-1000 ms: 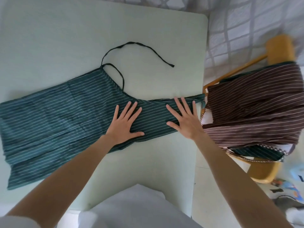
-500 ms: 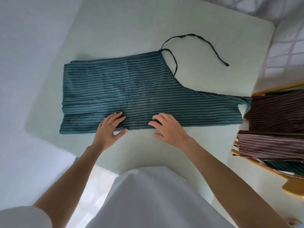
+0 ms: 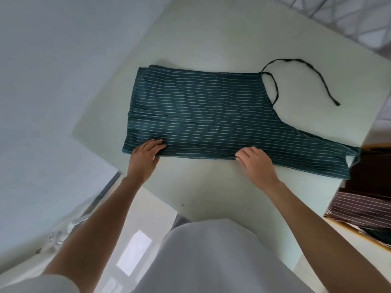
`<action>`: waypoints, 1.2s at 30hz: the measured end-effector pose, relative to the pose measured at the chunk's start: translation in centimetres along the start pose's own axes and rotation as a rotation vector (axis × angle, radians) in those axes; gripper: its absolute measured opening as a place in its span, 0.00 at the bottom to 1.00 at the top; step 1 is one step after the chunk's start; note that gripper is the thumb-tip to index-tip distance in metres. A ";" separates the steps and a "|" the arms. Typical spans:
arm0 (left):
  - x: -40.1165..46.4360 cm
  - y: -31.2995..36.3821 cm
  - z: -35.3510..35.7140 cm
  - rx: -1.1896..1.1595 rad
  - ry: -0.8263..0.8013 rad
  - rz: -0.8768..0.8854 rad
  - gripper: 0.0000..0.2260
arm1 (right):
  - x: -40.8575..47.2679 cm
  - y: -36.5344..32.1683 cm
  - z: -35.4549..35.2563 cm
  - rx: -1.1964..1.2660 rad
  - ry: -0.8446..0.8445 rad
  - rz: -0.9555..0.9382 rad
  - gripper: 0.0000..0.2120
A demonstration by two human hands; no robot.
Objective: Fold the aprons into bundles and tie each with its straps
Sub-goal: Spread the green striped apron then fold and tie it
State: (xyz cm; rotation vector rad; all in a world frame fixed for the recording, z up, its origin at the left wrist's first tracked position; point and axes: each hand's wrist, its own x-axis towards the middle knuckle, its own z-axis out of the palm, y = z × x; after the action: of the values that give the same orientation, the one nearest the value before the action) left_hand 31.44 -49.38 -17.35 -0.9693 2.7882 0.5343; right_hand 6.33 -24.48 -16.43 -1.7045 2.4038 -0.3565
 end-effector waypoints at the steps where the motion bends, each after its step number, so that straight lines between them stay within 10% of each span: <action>1: -0.1 -0.4 -0.1 -0.011 0.044 -0.008 0.15 | -0.5 0.1 0.1 -0.005 -0.007 0.007 0.10; 17: 3.4 -2.1 -8.2 -0.086 0.320 0.022 0.14 | 5.8 2.7 -8.4 0.082 0.011 0.150 0.09; 36: 17.3 -4.7 -6.8 0.065 0.127 -0.181 0.10 | 22.3 9.5 -3.1 -0.143 -0.181 0.312 0.10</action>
State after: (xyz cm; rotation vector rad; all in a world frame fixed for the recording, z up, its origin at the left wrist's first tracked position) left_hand 20.73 -65.27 -16.67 -1.2669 2.7671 0.3674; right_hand -10.46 -42.20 -16.28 -1.3127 2.5520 0.0134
